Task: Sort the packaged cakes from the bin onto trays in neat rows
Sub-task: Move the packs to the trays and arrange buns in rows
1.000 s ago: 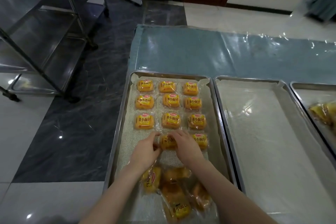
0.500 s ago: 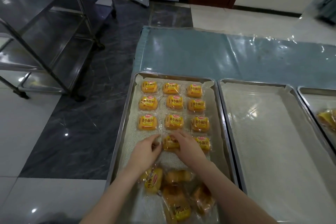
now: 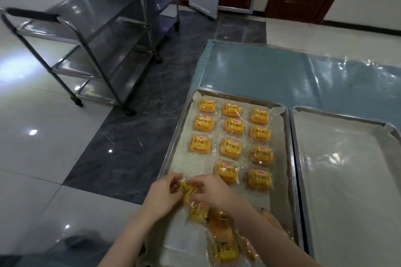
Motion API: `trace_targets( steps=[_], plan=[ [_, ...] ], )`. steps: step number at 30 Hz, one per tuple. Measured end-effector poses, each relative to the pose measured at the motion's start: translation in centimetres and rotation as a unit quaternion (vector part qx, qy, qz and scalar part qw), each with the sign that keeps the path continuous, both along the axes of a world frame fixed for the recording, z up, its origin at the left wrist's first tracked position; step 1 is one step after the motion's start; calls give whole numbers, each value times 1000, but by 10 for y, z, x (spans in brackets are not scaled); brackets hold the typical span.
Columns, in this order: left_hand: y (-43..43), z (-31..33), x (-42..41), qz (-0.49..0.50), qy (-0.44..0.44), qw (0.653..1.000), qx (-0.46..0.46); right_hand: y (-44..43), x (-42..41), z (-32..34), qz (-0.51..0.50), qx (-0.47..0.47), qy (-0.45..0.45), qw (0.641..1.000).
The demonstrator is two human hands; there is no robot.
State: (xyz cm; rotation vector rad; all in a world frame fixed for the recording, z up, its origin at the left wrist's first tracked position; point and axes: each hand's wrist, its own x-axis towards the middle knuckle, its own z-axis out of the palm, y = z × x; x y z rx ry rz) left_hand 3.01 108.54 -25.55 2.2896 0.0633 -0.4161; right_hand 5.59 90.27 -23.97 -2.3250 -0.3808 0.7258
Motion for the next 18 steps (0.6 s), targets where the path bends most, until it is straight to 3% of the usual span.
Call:
trace_targets(
  steps=[4, 8, 11, 14, 18],
  plan=[
    [-8, 2, -9, 87, -75, 993, 5, -5, -1, 5, -102, 61, -51, 992],
    [-24, 12, -7, 170, -40, 982, -69, -3, -2, 5, -217, 130, -82, 964],
    [-34, 18, 3, 189, 23, 964, -188, -4, -6, 5, -189, 159, -61, 967],
    [-31, 16, 15, 185, 14, 964, -190, -16, -4, 7, -151, 144, -50, 977],
    [-20, 11, 32, 105, 33, 978, -175, -32, 10, 9, -163, 64, -139, 975]
  ],
)
